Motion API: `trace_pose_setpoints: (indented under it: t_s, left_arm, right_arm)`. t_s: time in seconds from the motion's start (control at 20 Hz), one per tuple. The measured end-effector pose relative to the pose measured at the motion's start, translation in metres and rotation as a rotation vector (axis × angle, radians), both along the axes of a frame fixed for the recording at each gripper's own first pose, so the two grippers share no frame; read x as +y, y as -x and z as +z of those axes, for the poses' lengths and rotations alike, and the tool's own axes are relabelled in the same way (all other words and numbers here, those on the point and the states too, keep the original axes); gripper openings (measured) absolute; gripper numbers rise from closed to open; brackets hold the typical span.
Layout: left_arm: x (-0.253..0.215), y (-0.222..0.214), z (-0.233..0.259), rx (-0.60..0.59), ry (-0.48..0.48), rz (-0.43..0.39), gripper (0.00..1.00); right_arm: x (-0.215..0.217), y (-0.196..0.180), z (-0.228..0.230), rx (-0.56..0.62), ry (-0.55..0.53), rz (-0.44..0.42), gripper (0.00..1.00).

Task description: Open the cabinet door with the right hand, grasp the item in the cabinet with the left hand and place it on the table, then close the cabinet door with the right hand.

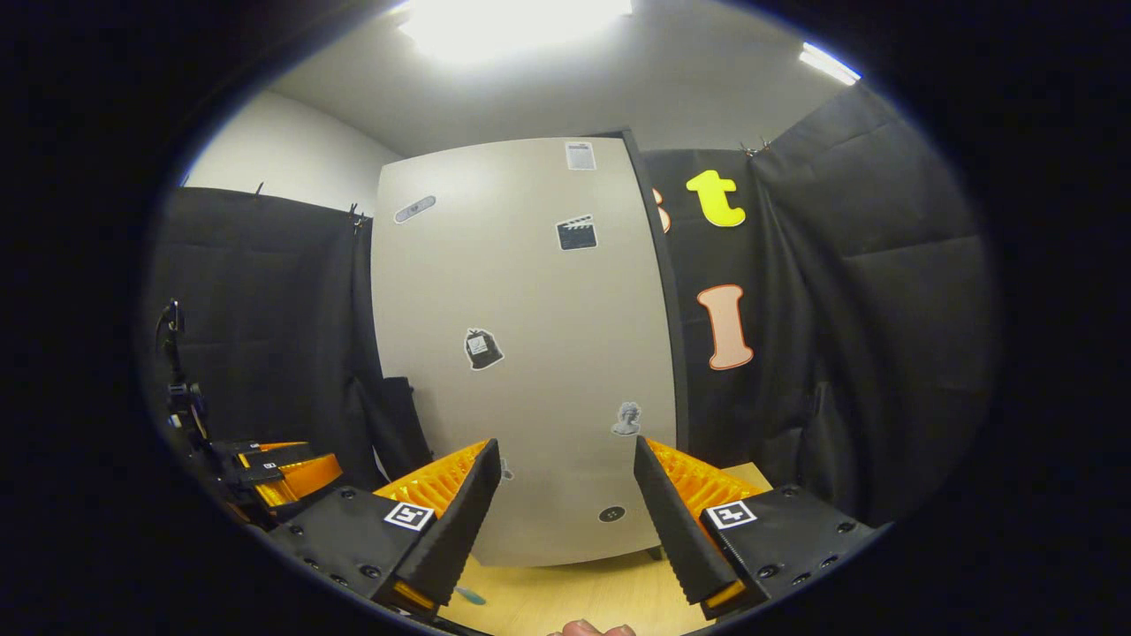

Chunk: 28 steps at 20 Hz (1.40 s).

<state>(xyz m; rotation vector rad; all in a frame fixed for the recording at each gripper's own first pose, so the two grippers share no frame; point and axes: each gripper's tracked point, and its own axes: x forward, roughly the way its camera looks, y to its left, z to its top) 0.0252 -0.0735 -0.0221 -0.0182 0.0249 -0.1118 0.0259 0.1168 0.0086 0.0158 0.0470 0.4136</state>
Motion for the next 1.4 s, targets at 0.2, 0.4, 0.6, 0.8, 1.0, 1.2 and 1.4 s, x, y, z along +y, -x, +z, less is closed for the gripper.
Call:
trace_pose_setpoints:
  t_s: [0.2, 0.4, 0.6, 0.8, 1.0, 1.2, 1.4]
  left_arm:
    - [-0.038, 0.018, 0.009, -0.024, -0.021, 0.012, 0.88]
    - [-0.075, 0.037, 0.006, -0.020, -0.013, 0.039, 0.88]
    - [-0.101, 0.055, 0.002, -0.002, -0.006, 0.063, 0.88]
    - [-0.103, 0.066, 0.007, -0.011, -0.006, 0.117, 0.88]
    - [-0.098, 0.064, 0.017, -0.024, 0.038, 0.157, 0.88]
    - [-0.097, 0.058, 0.012, -0.003, 0.082, 0.178, 0.88]
    - [-0.101, 0.052, 0.001, 0.026, 0.100, 0.177, 0.88]
  right_arm:
    - [-0.029, 0.008, -0.002, 0.000, -0.010, 0.018, 0.92]
    - [-0.058, 0.012, -0.009, 0.002, 0.015, 0.048, 0.92]
    - [-0.091, 0.013, -0.007, -0.011, 0.025, 0.048, 0.96]
    - [-0.097, 0.017, -0.004, -0.001, -0.031, 0.068, 0.96]
    - [-0.096, 0.019, -0.011, 0.016, -0.064, 0.082, 0.96]
    - [-0.098, 0.015, -0.015, 0.037, -0.066, 0.074, 0.92]
    - [-0.092, 0.003, -0.018, 0.065, -0.098, 0.066, 0.96]
